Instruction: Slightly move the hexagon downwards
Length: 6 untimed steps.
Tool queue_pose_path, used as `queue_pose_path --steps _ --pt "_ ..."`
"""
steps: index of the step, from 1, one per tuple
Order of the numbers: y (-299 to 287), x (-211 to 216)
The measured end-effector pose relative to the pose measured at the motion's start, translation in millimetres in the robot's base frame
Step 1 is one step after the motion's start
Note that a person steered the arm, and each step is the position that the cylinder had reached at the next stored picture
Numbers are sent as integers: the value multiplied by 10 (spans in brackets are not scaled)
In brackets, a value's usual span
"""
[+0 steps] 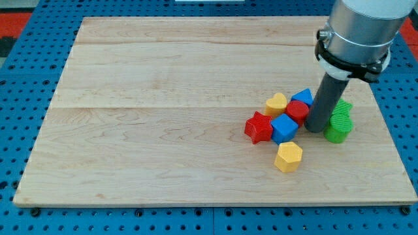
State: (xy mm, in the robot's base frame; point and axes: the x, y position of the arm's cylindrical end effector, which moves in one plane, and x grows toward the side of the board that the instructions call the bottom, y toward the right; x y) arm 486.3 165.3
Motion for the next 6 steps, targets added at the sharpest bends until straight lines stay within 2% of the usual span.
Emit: queue_pose_path --steps 2,3,4,5,6 --pt "-299 -38" --pt "-162 -36" --pt "-30 232" --pt "-75 692" --pt "413 744"
